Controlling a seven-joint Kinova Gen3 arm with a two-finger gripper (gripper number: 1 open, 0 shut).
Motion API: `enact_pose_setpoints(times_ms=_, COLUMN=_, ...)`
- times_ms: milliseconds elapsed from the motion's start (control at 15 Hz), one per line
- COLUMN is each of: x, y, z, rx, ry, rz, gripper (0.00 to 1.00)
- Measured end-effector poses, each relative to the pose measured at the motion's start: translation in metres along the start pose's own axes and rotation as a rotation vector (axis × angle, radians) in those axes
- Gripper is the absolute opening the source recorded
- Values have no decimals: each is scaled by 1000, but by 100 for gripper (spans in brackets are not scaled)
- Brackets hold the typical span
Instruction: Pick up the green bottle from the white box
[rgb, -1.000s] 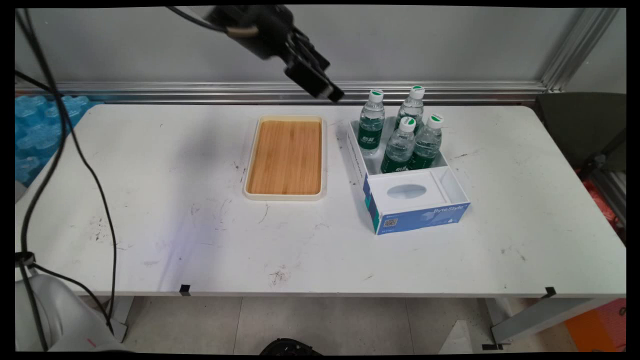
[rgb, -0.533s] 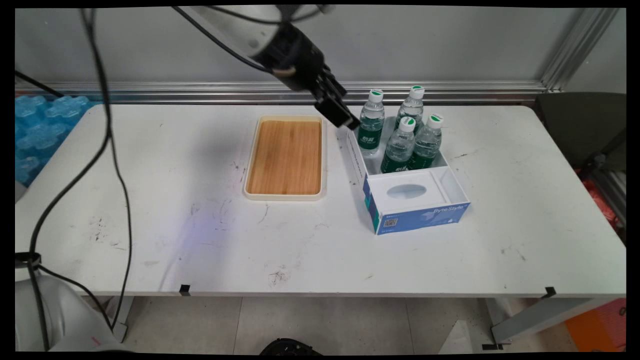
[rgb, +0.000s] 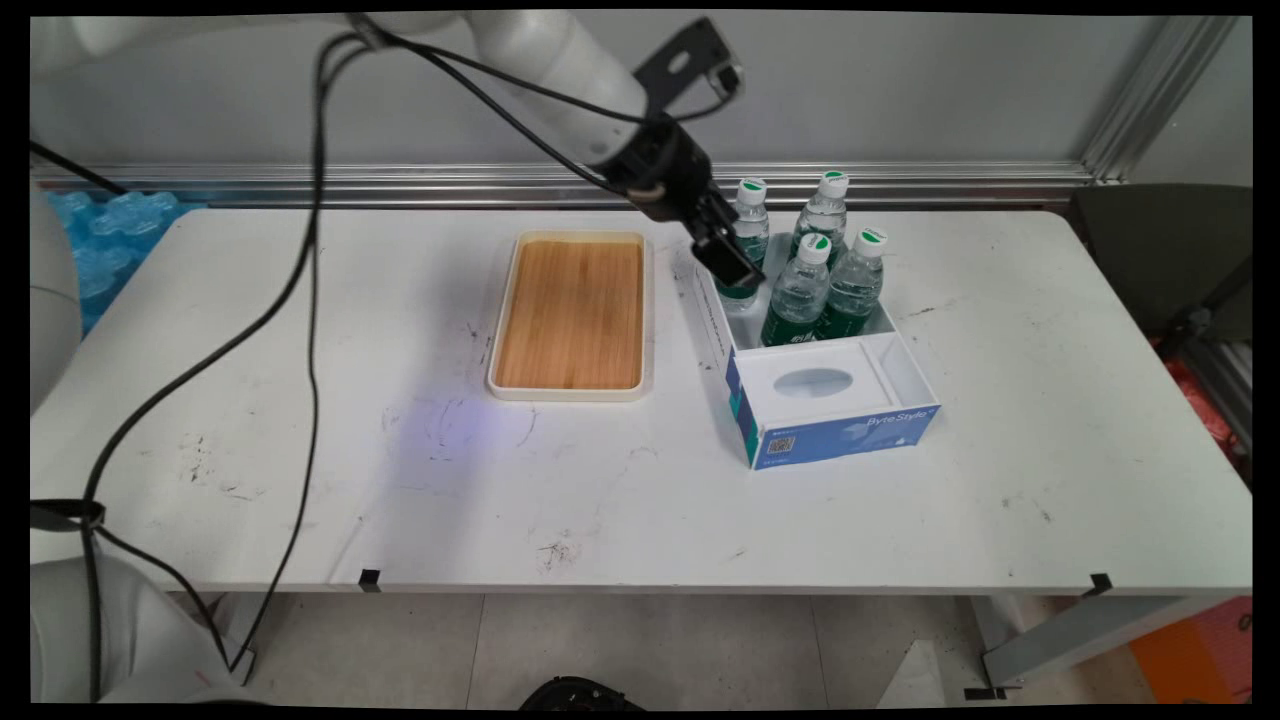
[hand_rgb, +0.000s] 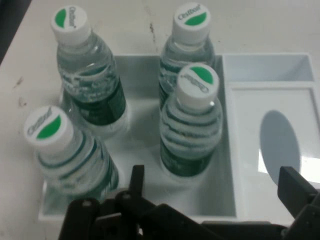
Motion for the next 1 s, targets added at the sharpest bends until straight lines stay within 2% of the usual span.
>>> enact_pose_setpoints(times_ms=400, x=13, y=-7, z=61, rx=-7, ry=7, rz=20, gripper=100)
enact_pose_setpoints(times_ms=1000, x=26, y=-10, z=113, rx=-20, ry=6, rz=22, gripper=100)
